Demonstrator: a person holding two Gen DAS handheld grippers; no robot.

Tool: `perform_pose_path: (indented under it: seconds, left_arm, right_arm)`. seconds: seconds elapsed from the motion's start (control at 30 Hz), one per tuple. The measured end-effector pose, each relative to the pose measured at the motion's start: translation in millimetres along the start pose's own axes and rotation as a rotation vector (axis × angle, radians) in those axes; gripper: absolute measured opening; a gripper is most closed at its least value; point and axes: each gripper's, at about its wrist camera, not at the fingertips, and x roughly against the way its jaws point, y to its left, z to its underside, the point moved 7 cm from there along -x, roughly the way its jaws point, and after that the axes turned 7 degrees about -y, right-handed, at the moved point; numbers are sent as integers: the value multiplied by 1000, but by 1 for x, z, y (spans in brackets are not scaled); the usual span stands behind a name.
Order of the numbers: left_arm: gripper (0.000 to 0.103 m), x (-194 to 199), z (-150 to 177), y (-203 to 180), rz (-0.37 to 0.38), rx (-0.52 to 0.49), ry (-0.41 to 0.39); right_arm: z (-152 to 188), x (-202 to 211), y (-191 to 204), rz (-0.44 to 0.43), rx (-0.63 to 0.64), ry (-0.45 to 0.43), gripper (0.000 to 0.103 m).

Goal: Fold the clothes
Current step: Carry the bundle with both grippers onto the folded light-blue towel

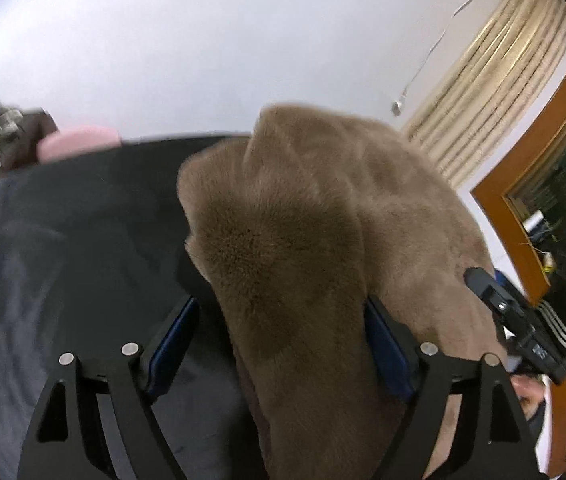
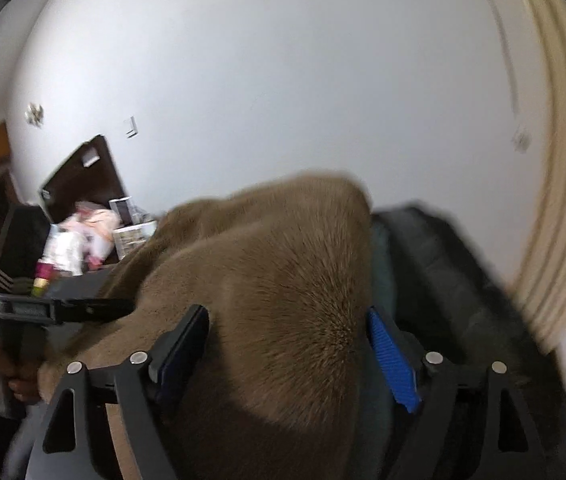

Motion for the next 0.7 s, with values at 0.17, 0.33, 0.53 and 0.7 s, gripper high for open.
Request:
perform_pose_path:
  seconds: [0.17, 0.33, 0.53, 0.7]
  left_arm:
    - [86, 43, 11, -37, 33, -130, -90]
    - [86, 50, 29, -70, 118, -271, -99]
    - [86, 30, 62, -80, 94, -324, -59]
    - [86, 15, 76, -61, 69, -297, -35]
  right_arm:
    - [15, 37, 13, 86, 107, -37, 86]
    - [29, 75, 27, 172, 214, -73, 87]
    - [56, 91, 33, 223, 296, -20, 87]
    - [61, 71, 18, 333, 295, 33, 87]
